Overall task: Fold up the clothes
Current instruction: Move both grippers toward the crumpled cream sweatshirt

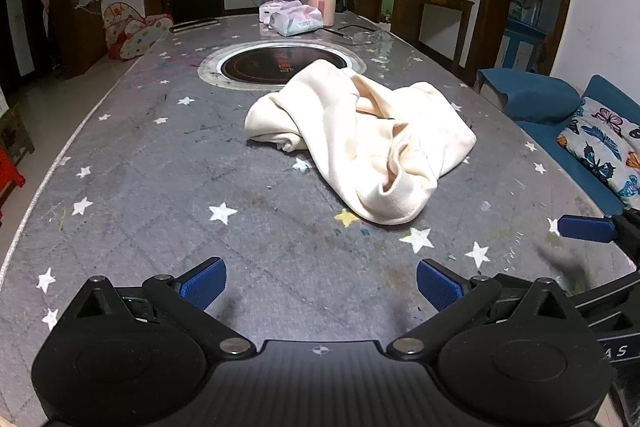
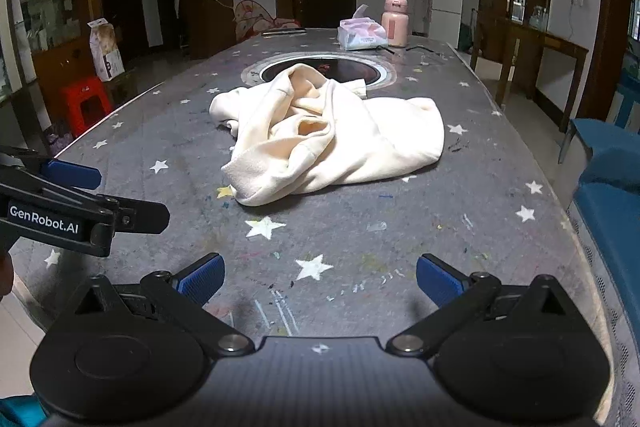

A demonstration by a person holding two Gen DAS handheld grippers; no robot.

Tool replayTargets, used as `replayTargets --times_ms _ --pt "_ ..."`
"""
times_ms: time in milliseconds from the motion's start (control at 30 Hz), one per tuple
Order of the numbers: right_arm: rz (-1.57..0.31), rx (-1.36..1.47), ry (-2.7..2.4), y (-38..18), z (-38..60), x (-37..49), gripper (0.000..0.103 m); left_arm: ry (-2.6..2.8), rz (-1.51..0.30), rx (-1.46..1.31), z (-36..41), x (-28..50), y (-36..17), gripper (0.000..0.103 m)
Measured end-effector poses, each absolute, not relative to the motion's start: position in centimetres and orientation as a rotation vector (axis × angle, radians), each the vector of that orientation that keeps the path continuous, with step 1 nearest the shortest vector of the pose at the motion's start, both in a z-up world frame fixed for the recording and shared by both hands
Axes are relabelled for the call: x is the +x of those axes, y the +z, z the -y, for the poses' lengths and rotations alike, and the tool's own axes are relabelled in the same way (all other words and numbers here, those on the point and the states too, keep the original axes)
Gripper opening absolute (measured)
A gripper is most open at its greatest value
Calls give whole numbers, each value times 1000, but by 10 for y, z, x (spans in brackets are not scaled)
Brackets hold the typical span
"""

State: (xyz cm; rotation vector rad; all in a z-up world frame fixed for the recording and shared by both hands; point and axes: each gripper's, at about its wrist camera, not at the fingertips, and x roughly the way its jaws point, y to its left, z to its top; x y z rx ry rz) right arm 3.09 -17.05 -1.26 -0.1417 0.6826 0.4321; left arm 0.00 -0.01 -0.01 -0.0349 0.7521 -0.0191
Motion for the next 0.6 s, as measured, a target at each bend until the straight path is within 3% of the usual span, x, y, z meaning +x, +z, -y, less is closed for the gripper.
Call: replayTargets --times_ms 600 --pt "-704 -126 445 -18 165 30 103 5 -756 -5 4 4 -1 103"
